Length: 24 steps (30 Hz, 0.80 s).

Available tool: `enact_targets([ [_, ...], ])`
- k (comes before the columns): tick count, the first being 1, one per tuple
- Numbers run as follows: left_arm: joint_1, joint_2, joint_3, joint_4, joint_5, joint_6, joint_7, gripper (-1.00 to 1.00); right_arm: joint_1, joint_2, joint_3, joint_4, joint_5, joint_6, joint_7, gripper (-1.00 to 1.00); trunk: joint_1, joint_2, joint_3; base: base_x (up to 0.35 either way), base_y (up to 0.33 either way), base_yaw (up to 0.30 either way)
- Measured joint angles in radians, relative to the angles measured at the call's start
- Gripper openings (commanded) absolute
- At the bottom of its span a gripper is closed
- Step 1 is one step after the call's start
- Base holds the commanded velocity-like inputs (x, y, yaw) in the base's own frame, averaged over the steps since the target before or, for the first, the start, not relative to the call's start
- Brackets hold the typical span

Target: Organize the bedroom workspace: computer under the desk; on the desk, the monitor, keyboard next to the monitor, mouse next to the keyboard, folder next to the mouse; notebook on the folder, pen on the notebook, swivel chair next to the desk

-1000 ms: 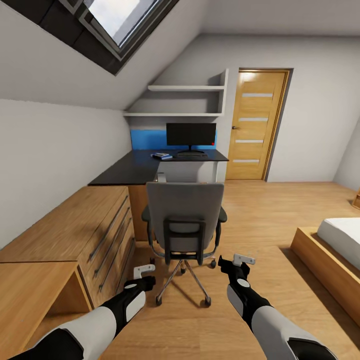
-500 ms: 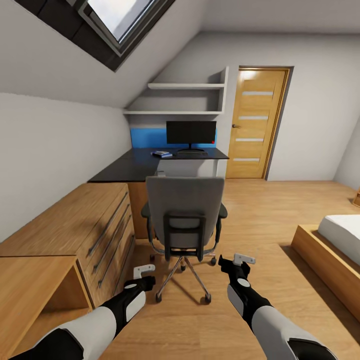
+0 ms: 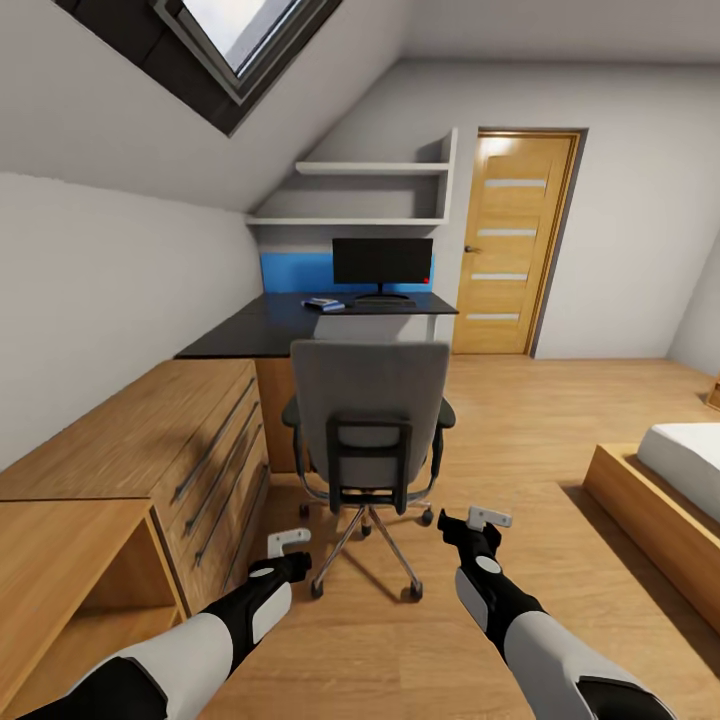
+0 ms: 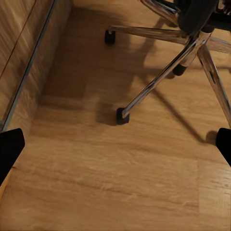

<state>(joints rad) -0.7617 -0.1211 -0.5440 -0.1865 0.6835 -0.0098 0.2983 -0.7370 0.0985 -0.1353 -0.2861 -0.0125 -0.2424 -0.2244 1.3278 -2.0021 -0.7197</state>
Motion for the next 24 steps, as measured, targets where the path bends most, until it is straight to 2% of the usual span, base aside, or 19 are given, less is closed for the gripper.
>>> enact_targets([
  [24,0.0,0.001,0.0,0.0,0.0,0.0,-0.002,1.0,0.0,-0.001,0.0,0.001,0.0,-0.001,0.0,1.0,0.092,-0.168,-0.075,0.0,0.0,0.0],
])
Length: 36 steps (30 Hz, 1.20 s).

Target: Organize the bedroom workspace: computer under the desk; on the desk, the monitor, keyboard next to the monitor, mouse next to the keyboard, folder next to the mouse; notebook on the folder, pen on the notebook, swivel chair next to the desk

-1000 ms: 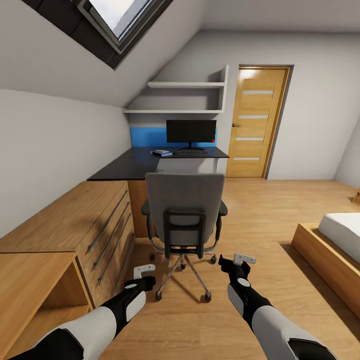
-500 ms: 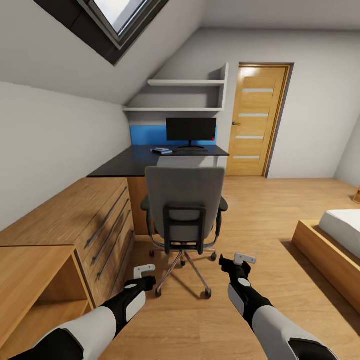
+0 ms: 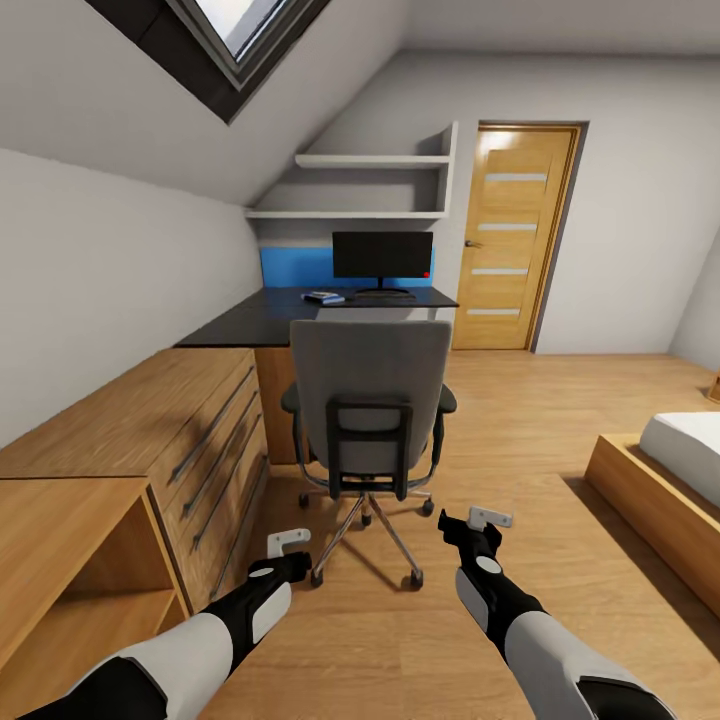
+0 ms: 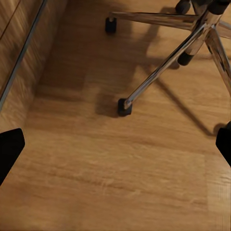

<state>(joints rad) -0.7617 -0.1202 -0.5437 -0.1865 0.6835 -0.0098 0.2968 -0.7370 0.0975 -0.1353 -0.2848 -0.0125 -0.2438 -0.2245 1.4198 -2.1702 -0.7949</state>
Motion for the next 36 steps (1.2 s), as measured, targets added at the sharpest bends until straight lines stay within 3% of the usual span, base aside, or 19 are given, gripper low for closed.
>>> enact_targets([
  [8,-0.001,0.002,0.001,-0.029,0.006,0.023,0.005,1.0,-0.001,-0.003,0.002,-0.004,0.0,-0.003,0.002,1.0,0.031,-0.056,-0.025,0.0,0.0,0.0],
  [9,-0.003,0.011,0.001,-0.126,0.006,0.124,0.008,1.0,-0.004,-0.014,-0.001,-0.044,0.0,0.052,0.001,1.0,0.034,-0.063,-0.028,0.0,0.0,0.0],
  [12,-0.018,0.027,0.004,-0.173,0.006,0.189,0.009,1.0,-0.007,-0.023,-0.001,-0.076,-0.001,0.13,0.002,1.0,0.046,-0.084,-0.038,0.0,0.0,0.0],
  [15,-0.073,0.037,0.006,-0.198,0.006,0.228,0.009,1.0,-0.019,-0.041,-0.002,-0.101,-0.001,0.211,0.002,1.0,0.057,-0.105,-0.047,0.0,0.0,0.0],
  [19,-0.093,0.037,0.01,-0.199,0.008,0.226,0.0,1.0,-0.038,-0.044,-0.001,-0.098,-0.002,0.231,0.008,1.0,0.065,-0.119,-0.053,0.0,0.0,0.0],
  [32,-0.095,0.032,0.005,-0.107,0.01,0.162,-0.001,1.0,-0.031,-0.042,0.001,-0.066,-0.001,0.168,0.01,1.0,0.065,-0.119,-0.053,0.0,0.0,0.0],
  [36,-0.096,0.015,0.004,-0.07,0.007,0.161,-0.002,1.0,-0.031,-0.041,0.001,-0.034,-0.001,0.162,0.01,1.0,0.065,-0.119,-0.053,0.125,0.0,0.0],
])
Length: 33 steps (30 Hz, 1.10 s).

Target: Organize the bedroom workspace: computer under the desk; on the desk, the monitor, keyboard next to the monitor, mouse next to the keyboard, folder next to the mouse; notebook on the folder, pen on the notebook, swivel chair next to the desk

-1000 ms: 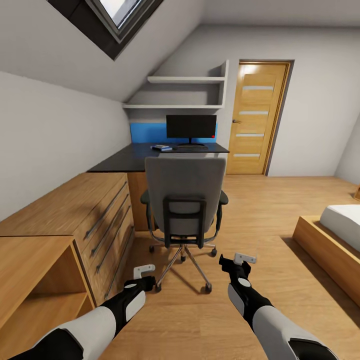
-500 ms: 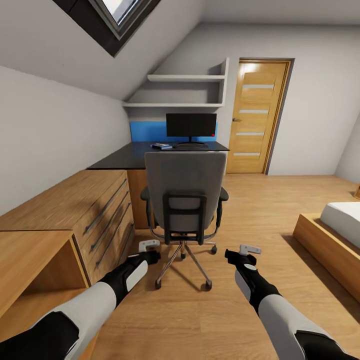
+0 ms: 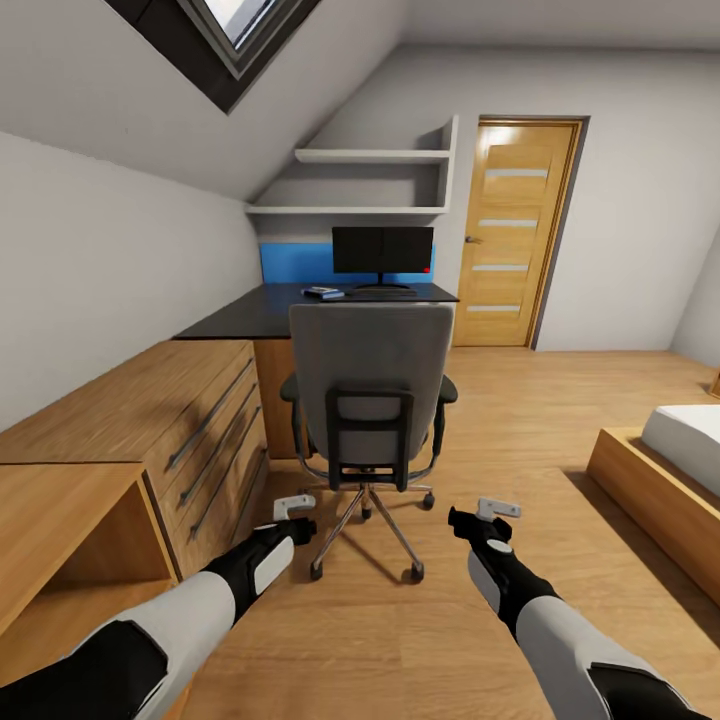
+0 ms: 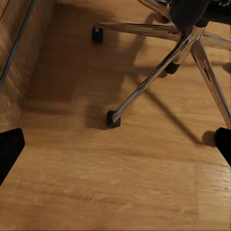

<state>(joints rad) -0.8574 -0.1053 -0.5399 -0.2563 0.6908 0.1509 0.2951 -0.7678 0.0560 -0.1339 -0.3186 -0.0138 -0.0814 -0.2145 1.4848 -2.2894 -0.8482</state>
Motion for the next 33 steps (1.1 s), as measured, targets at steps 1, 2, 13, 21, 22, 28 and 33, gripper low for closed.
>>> enact_targets([
  [1,0.0,-0.002,0.0,0.003,0.0,0.0,0.0,1.0,0.0,0.0,0.0,0.003,0.0,-0.002,0.0,1.0,0.0,0.0,0.0,0.283,0.0,0.0],
  [2,0.0,-0.005,0.0,0.009,-0.001,0.0,0.0,1.0,0.0,0.0,0.0,0.006,0.0,-0.005,0.0,1.0,0.0,0.0,0.0,0.296,0.0,0.0],
  [13,0.0,-0.008,-0.001,0.015,-0.002,-0.001,0.0,1.0,0.0,0.003,0.001,0.044,-0.003,-0.061,-0.002,1.0,0.0,0.0,0.0,0.312,0.0,0.0],
  [21,0.0,-0.007,-0.001,0.015,-0.004,-0.002,0.0,1.0,0.0,0.005,0.001,0.054,-0.003,-0.075,-0.003,1.0,0.0,0.0,0.001,0.252,0.0,-0.026],
  [22,0.0,-0.007,-0.001,0.015,-0.004,-0.002,0.0,1.0,0.0,0.005,0.001,0.054,-0.003,-0.076,-0.003,1.0,0.0,0.0,0.001,0.233,0.0,-0.004],
  [28,0.0,-0.007,-0.001,0.015,-0.004,-0.002,0.0,1.0,0.0,0.005,0.001,0.054,-0.002,-0.076,-0.004,1.0,0.0,0.0,0.002,0.242,-0.051,-0.001],
  [33,0.0,-0.007,-0.001,0.015,-0.005,-0.009,0.0,1.0,0.0,0.005,0.001,0.054,-0.002,-0.076,-0.004,1.0,0.0,0.0,0.002,0.106,-0.027,0.0],
])
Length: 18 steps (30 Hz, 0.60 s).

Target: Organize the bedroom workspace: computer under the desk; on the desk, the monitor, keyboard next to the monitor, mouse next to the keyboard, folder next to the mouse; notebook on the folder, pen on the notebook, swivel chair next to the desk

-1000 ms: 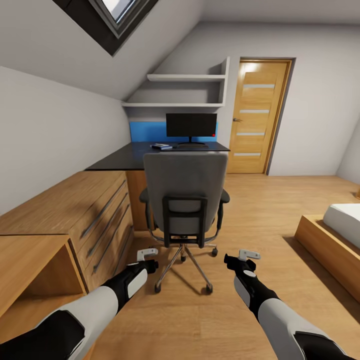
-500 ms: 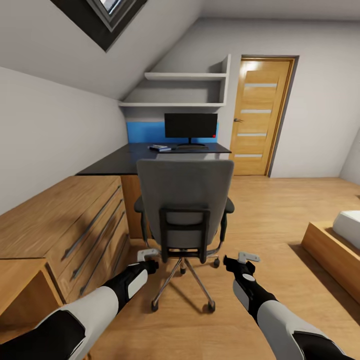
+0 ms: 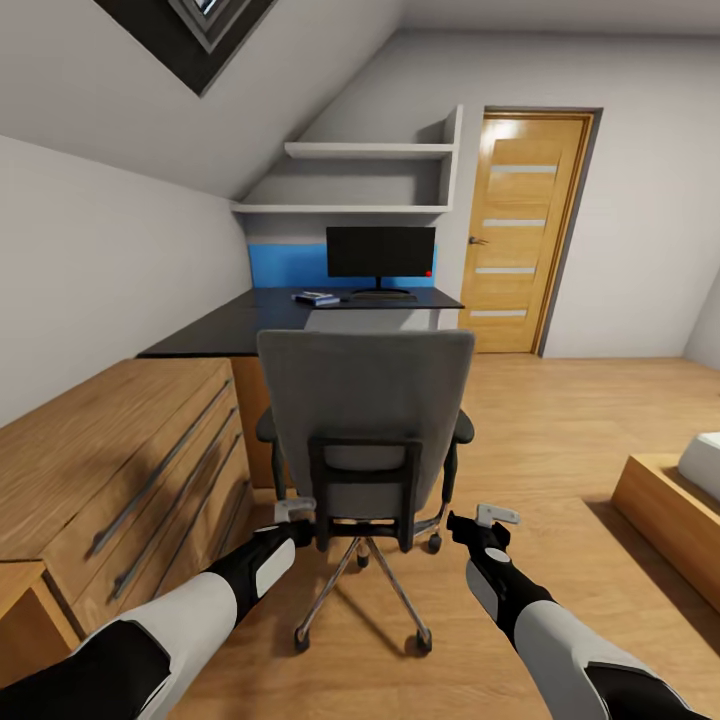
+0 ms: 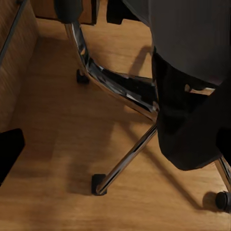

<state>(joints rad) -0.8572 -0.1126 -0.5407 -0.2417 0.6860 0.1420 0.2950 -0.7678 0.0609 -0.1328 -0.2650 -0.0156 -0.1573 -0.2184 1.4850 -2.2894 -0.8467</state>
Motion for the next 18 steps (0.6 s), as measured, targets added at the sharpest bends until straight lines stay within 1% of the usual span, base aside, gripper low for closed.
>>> enact_targets([
  [4,0.0,0.0,0.0,-0.001,0.001,-0.016,0.0,1.0,0.0,0.0,0.0,0.0,0.0,0.0,0.0,1.0,0.0,0.0,0.0,0.02,-0.005,0.0],
  [18,0.0,0.0,0.0,-0.002,0.001,-0.025,0.0,1.0,0.0,0.0,0.0,0.0,0.0,0.0,-0.001,1.0,0.054,-0.098,-0.044,0.001,0.0,0.0],
])
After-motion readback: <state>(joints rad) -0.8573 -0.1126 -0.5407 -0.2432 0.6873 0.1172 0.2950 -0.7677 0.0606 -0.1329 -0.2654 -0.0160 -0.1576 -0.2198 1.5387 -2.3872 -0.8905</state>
